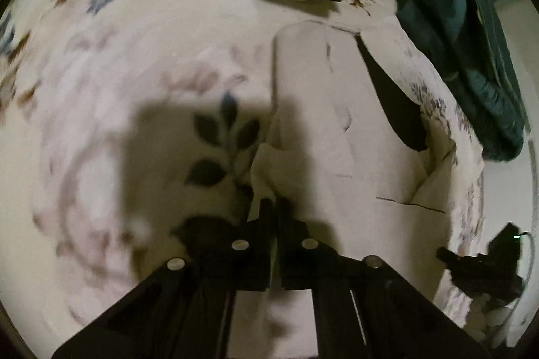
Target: Fold small clothes
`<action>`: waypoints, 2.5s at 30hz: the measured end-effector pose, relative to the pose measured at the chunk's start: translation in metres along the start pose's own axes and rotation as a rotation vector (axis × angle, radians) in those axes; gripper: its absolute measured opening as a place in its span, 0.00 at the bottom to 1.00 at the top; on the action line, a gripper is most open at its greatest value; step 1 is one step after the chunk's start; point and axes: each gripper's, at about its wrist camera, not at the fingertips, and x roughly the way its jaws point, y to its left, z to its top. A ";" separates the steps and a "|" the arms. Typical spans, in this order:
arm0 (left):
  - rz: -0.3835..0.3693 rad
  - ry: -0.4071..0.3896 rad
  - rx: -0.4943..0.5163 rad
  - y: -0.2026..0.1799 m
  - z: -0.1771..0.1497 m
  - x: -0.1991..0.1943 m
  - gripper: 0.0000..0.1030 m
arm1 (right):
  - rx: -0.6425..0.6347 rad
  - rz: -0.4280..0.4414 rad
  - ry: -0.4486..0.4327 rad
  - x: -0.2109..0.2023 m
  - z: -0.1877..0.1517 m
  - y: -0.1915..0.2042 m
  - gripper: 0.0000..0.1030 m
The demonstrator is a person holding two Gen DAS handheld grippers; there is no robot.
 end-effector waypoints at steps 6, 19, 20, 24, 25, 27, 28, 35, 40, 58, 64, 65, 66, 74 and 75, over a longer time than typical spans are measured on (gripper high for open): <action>0.032 0.050 0.067 -0.003 0.021 -0.019 0.04 | 0.058 -0.153 0.046 -0.003 0.004 -0.003 0.15; 0.147 -0.038 0.303 -0.052 0.123 0.029 0.42 | -0.220 -0.172 0.026 0.043 0.164 0.117 0.24; 0.156 -0.034 0.309 -0.053 0.128 0.036 0.42 | -0.239 -0.202 0.015 0.046 0.170 0.119 0.05; 0.164 -0.025 0.326 -0.057 0.141 0.053 0.42 | -0.161 -0.313 -0.056 0.046 0.195 0.097 0.05; 0.168 -0.027 0.333 -0.058 0.144 0.055 0.42 | -0.143 -0.304 -0.040 0.048 0.197 0.092 0.05; 0.177 -0.029 0.344 -0.059 0.147 0.057 0.42 | -0.137 -0.300 -0.027 0.048 0.198 0.089 0.06; 0.173 -0.029 0.349 -0.060 0.148 0.058 0.42 | -0.130 -0.312 -0.022 0.046 0.198 0.089 0.13; 0.168 -0.037 0.465 -0.081 0.134 0.054 0.43 | -0.275 -0.193 -0.039 0.017 0.187 0.116 0.58; 0.226 -0.006 0.535 -0.086 0.141 0.081 0.43 | -0.401 -0.248 0.029 0.039 0.192 0.140 0.60; 0.046 -0.235 0.547 -0.100 0.113 -0.019 0.02 | -0.513 -0.166 -0.103 -0.026 0.130 0.163 0.06; -0.021 -0.270 0.434 -0.083 0.047 -0.078 0.02 | -0.540 -0.073 -0.148 -0.069 0.051 0.163 0.06; -0.024 -0.265 0.405 -0.076 0.031 -0.086 0.02 | -0.550 -0.059 -0.148 -0.074 0.031 0.159 0.06; -0.028 -0.256 0.384 -0.070 0.018 -0.091 0.02 | -0.555 -0.055 -0.144 -0.078 0.017 0.154 0.06; -0.017 -0.053 0.184 -0.002 -0.077 -0.073 0.06 | -0.487 -0.126 0.010 -0.051 -0.063 0.060 0.10; -0.028 -0.027 0.149 0.005 -0.083 -0.073 0.06 | -0.468 -0.138 0.034 -0.048 -0.068 0.048 0.12</action>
